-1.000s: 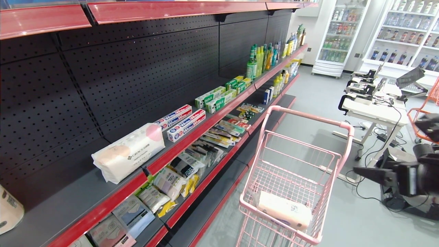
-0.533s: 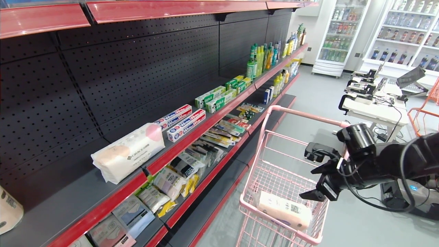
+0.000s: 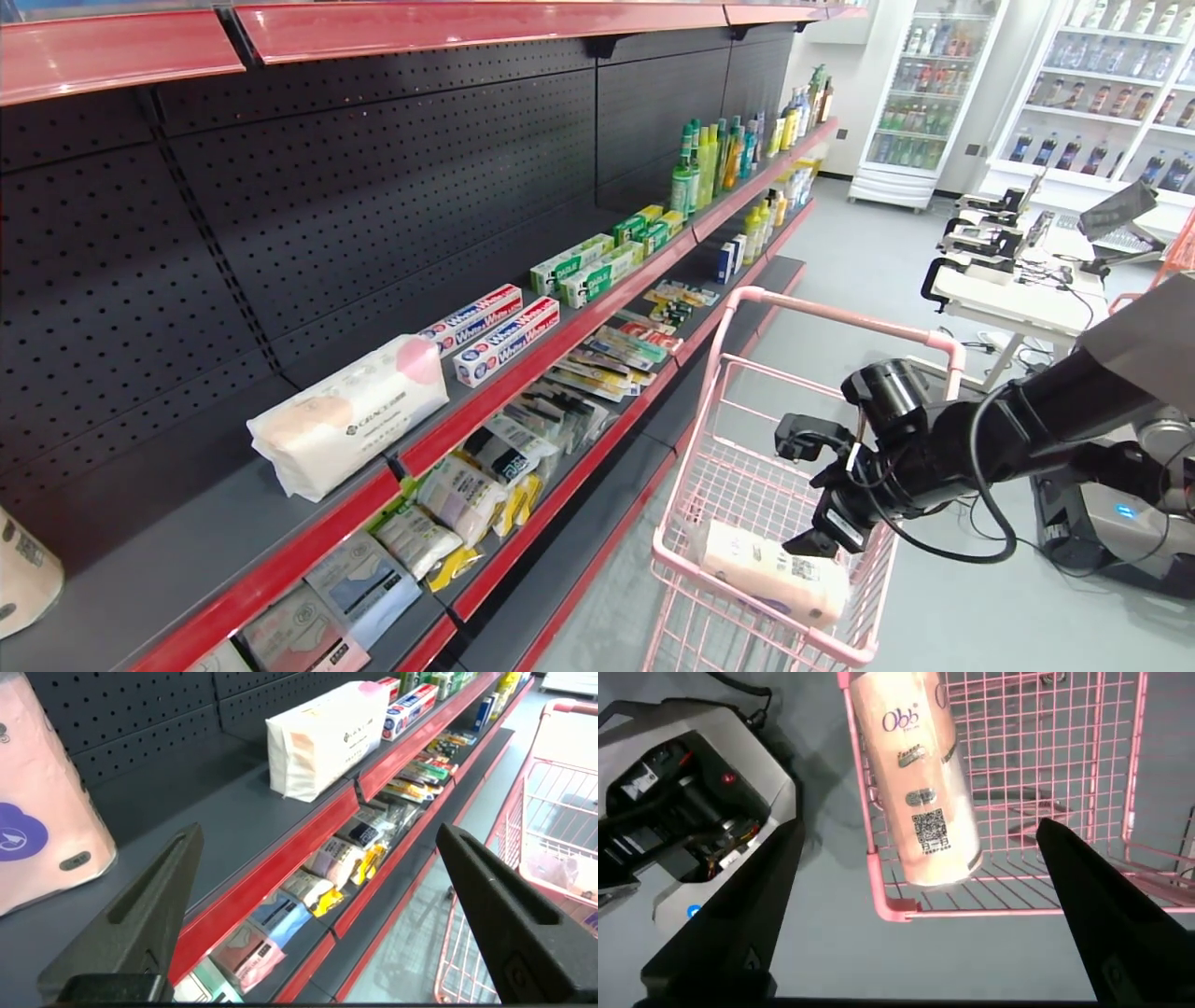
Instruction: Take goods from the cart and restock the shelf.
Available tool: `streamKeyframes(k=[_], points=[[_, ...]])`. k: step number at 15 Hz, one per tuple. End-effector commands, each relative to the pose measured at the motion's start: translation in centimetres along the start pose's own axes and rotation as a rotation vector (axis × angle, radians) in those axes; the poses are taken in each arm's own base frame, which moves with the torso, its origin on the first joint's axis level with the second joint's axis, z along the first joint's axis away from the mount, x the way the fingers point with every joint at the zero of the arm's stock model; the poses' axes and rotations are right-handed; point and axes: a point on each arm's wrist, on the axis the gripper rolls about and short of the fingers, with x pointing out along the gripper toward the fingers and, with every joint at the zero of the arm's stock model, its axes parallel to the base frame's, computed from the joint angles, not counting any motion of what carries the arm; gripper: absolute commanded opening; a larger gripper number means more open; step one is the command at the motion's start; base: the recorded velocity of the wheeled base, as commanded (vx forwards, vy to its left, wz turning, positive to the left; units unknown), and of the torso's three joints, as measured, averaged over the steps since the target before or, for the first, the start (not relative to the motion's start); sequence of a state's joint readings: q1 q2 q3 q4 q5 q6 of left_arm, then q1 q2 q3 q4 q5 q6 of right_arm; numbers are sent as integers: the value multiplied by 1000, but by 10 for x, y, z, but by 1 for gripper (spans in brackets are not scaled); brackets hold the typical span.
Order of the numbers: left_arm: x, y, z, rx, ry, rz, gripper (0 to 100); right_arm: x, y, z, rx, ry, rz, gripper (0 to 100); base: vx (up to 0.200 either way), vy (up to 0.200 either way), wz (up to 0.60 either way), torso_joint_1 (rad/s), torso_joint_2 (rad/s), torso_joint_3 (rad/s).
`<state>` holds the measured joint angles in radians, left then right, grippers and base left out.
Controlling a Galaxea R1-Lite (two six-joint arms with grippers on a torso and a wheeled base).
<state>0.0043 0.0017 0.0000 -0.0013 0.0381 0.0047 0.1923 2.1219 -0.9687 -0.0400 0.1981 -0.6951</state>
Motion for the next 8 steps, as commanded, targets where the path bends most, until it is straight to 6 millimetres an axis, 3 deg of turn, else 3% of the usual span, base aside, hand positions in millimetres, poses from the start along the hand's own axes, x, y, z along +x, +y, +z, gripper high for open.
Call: streamKeyframes(k=[1,8], points=[[0,0,0,0,1,1,100,6,2,0,-3,10,13,100,0,0,0,-76,105,80],[0,0,0,0,1,1,100,11,5,3,-20,26,6,100,0,0,0,-73,163,83]])
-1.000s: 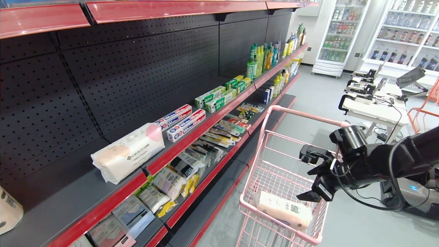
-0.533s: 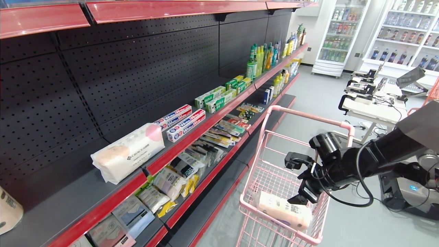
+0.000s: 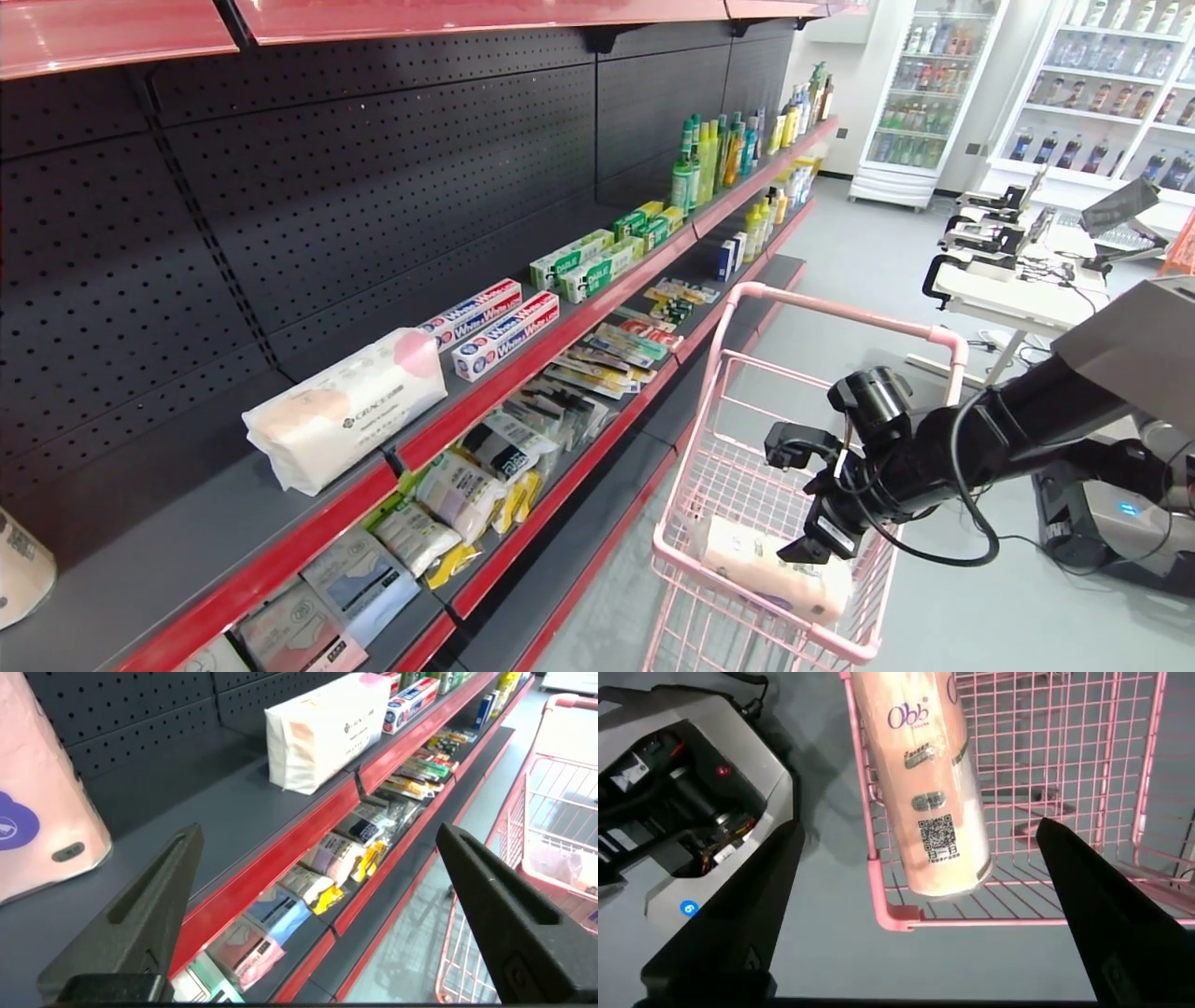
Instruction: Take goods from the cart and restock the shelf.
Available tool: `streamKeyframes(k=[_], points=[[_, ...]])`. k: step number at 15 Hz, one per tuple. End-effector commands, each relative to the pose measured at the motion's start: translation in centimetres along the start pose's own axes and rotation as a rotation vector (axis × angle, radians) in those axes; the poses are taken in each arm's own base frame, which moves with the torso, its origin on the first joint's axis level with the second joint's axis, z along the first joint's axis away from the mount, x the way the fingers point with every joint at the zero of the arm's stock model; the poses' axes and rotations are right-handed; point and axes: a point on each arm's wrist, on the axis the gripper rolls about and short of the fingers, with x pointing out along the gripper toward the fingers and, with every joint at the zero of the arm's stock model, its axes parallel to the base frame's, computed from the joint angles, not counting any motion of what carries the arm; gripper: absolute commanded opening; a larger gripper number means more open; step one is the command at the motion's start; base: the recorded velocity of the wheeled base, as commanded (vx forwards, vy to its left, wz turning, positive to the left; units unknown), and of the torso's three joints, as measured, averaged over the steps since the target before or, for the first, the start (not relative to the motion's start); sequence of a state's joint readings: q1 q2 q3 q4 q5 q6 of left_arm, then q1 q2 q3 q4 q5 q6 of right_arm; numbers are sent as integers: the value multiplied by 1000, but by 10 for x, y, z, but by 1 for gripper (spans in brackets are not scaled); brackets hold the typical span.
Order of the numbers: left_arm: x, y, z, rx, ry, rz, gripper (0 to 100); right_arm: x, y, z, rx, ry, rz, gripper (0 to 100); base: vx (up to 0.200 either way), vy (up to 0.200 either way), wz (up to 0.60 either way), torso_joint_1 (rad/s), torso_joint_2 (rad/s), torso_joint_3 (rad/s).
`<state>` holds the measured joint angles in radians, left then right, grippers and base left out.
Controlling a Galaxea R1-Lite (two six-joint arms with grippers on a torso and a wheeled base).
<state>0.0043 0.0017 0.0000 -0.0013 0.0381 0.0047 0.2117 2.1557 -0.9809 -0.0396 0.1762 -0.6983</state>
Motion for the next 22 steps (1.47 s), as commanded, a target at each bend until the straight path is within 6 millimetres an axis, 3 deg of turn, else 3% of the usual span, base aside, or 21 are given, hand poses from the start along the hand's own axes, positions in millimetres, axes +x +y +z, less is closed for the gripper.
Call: streamKeyframes(k=[1,22], points=[[0,0,0,0,1,1,100,0,2,2,-9,-3,0,100,0,0,0,-85,173,95],[0,0,0,0,1,1,100,7,-3,13,-115,-20,-12,100,0,0,0,-126,274,144]])
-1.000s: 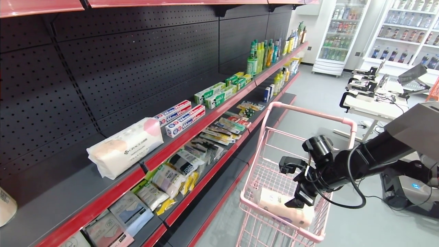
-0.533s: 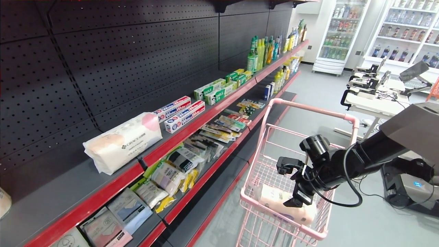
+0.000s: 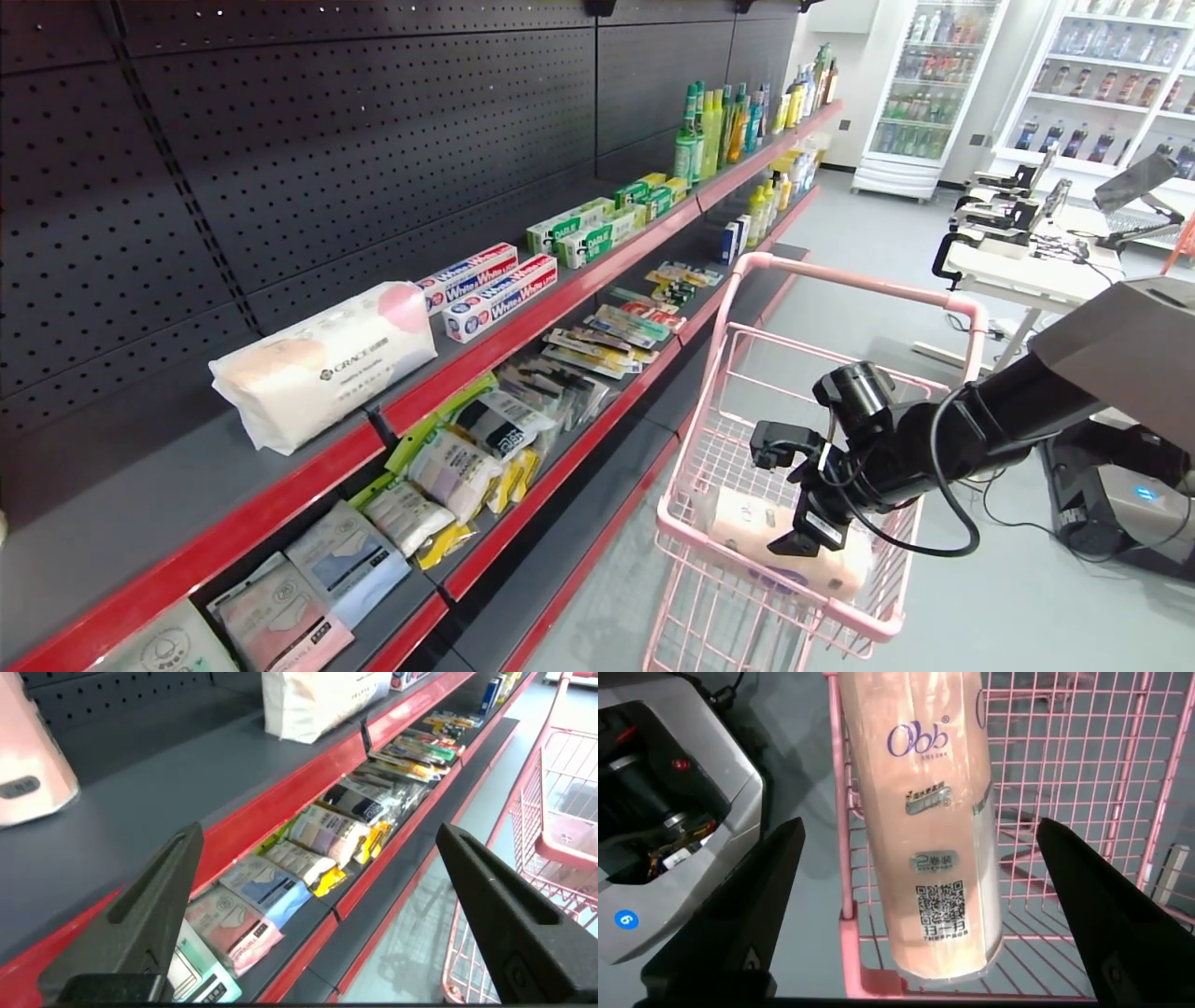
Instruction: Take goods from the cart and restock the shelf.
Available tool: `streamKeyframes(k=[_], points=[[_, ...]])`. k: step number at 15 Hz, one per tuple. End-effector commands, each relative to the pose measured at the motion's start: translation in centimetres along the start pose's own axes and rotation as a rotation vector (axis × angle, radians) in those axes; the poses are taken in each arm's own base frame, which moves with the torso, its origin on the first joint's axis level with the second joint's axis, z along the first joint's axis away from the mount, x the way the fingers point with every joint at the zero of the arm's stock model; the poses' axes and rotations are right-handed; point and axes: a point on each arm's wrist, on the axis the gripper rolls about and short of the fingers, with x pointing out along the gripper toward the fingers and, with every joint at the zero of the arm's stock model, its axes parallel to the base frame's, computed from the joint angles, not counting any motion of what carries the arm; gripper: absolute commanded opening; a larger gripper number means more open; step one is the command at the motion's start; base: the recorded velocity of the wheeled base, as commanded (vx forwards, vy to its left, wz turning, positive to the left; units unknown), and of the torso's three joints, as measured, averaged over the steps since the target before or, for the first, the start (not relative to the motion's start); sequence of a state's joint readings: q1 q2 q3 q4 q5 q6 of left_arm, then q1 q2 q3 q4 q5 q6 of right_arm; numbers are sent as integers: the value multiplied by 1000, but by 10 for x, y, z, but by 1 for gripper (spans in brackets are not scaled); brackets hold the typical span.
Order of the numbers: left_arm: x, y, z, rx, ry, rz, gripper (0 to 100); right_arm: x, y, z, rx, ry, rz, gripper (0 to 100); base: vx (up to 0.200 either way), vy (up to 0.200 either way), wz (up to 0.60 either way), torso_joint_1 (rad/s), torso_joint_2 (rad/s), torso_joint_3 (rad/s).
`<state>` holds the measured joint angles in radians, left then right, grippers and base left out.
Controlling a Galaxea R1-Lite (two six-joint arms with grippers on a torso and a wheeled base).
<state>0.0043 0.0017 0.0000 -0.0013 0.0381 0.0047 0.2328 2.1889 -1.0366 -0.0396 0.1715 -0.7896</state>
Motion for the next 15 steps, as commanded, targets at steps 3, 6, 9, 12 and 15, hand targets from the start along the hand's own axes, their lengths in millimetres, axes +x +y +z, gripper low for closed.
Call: streamKeyframes(k=[3,6,9,12,15], points=[[0,0,0,0,1,2,100,0,0,0,-1,-2,-1,100,0,0,0,-155,341,185],[0,0,0,0,1,1,100,-2,-3,-1,6,-3,-8,100,0,0,0,-163,359,198],[0,0,0,0,1,1,100,-3,-8,-1,14,-9,-21,100,0,0,0,-136,300,167],[0,0,0,0,1,1,100,1,-10,-3,19,-3,-16,100,0,0,0,-11,20,15],[0,0,0,0,1,1,100,17,-20,-2,30,-6,-15,100,0,0,0,0,0,0]])
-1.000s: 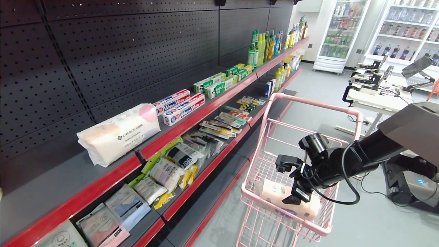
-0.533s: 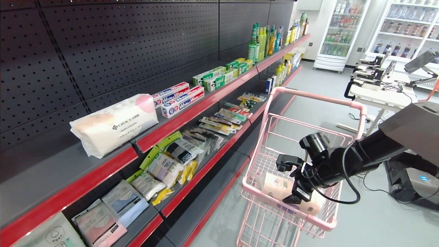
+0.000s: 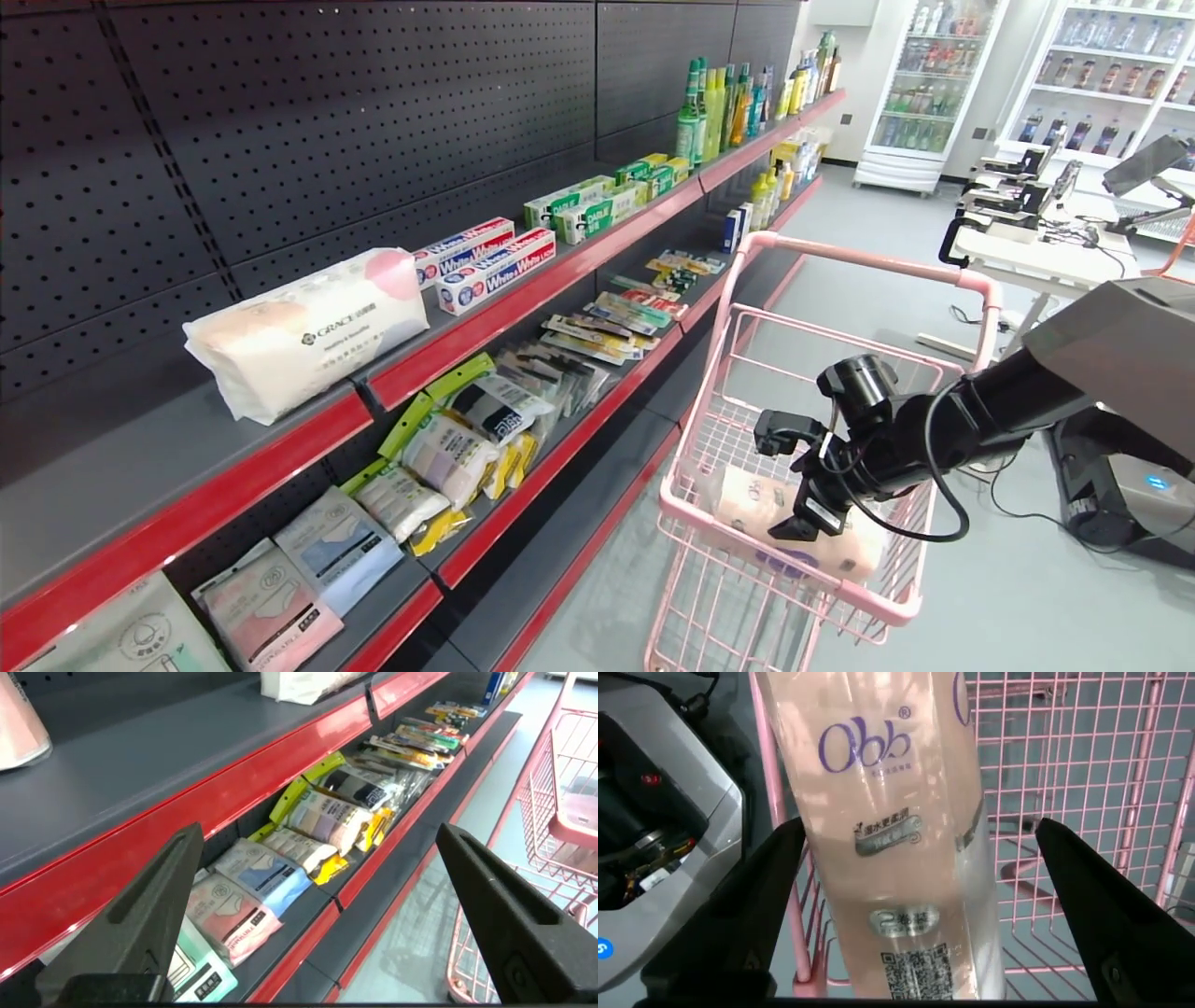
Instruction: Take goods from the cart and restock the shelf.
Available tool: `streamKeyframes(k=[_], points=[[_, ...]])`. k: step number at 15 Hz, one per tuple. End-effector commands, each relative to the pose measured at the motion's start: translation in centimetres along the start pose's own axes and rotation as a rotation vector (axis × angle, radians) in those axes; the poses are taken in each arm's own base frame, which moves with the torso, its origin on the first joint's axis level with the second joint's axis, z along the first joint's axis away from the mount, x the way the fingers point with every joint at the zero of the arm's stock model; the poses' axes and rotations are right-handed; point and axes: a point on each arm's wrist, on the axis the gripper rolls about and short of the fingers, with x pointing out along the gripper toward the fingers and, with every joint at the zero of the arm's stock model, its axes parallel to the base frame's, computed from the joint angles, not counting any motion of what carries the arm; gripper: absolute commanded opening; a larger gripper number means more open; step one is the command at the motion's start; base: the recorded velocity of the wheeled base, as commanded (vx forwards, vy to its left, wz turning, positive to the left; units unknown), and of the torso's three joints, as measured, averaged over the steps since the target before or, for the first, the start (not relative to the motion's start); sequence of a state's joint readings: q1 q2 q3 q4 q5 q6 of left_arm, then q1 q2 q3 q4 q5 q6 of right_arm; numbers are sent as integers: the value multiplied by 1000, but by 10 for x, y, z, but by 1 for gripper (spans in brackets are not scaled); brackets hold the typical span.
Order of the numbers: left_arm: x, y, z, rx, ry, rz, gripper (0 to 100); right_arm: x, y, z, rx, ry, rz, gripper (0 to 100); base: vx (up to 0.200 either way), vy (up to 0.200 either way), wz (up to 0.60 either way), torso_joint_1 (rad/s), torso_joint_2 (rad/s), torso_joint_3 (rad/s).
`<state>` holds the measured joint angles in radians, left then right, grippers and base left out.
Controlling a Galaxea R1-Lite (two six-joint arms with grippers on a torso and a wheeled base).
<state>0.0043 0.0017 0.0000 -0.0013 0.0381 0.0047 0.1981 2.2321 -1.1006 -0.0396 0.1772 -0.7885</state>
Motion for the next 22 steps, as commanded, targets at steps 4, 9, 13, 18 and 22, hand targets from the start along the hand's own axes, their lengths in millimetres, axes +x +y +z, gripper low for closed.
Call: streamKeyframes(k=[4,9,13,18,22], points=[[0,0,0,0,1,1,100,25,-3,4,-25,9,26,100,0,0,0,0,0,0],[0,0,0,0,1,1,100,44,1,5,-38,25,52,100,0,0,0,0,0,0],[0,0,0,0,1,1,100,58,8,5,-45,54,89,100,0,0,0,0,0,0],[0,0,0,0,1,1,100,54,1,16,-69,126,155,100,0,0,0,0,0,0],[0,0,0,0,1,1,100,56,4,14,-80,170,133,100,0,0,0,0,0,0]])
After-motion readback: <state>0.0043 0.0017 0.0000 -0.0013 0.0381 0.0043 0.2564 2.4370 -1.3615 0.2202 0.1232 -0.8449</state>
